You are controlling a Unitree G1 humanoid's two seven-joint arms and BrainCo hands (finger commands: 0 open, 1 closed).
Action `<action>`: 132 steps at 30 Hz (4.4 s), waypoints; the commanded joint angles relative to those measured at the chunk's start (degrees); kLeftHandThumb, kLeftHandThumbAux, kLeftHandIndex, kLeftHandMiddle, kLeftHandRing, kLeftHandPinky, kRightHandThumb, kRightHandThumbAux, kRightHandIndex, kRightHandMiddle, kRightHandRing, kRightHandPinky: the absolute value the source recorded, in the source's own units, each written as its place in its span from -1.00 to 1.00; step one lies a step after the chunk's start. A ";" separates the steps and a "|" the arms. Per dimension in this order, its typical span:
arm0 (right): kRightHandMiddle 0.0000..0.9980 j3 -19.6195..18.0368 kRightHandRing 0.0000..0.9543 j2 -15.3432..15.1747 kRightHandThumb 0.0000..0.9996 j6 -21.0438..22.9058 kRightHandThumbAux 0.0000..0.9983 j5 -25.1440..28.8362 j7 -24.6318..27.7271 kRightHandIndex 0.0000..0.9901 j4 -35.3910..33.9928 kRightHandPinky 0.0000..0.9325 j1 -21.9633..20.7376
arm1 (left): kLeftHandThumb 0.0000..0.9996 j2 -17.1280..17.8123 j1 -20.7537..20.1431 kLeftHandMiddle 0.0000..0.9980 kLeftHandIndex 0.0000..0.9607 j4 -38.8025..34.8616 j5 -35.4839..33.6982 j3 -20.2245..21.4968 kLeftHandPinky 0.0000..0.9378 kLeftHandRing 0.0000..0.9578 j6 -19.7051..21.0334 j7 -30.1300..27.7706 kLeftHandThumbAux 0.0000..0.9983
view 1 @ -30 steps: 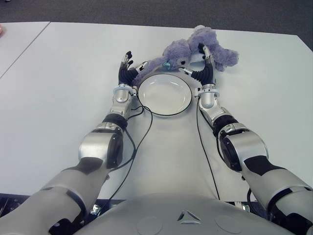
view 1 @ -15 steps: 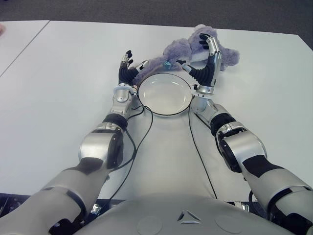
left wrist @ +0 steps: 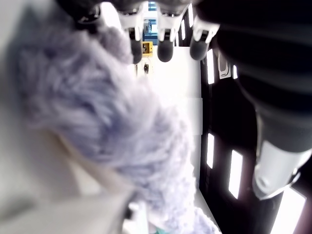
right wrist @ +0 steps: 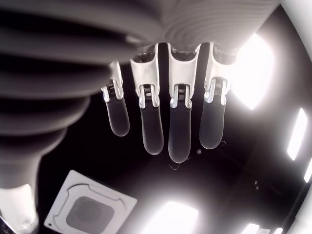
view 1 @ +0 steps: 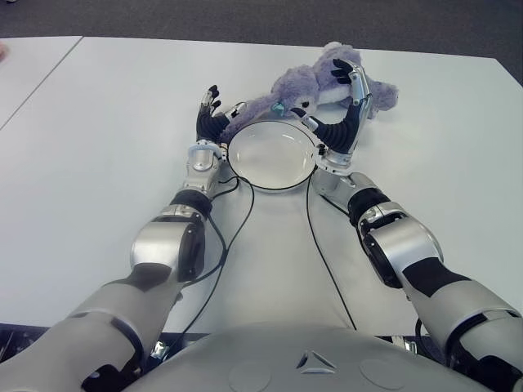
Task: Put the doll into the plate.
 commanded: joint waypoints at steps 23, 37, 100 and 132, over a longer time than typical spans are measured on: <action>-0.52 0.02 -0.47 -8.27 -0.93 12.18 0.56 7.85 31.78 -0.47 8.15 -0.42 -8.03 | -1.00 -2.28 11.47 -0.83 -0.85 7.90 0.01 0.59 -0.71 -0.82 8.03 0.62 0.34; -0.55 1.70 -0.54 -12.47 -0.69 16.86 0.49 7.41 38.55 -0.48 8.25 -0.46 -7.64 | -1.00 -2.39 11.28 -0.82 -0.85 7.86 0.05 0.48 -0.70 -0.81 8.06 0.64 0.39; -0.44 9.90 -0.42 -27.74 -0.35 28.97 0.66 4.04 45.75 -0.40 8.87 -0.40 -11.36 | -1.00 -2.81 10.68 -0.82 -0.87 7.96 0.66 -0.33 -0.72 -0.81 8.53 1.69 0.36; -0.90 9.34 -0.87 -22.64 -0.34 30.23 0.55 6.55 63.78 -0.75 9.33 -0.99 -11.75 | -1.00 -3.17 10.76 -0.82 -0.87 7.90 0.23 0.12 -0.71 -0.80 8.14 1.43 0.39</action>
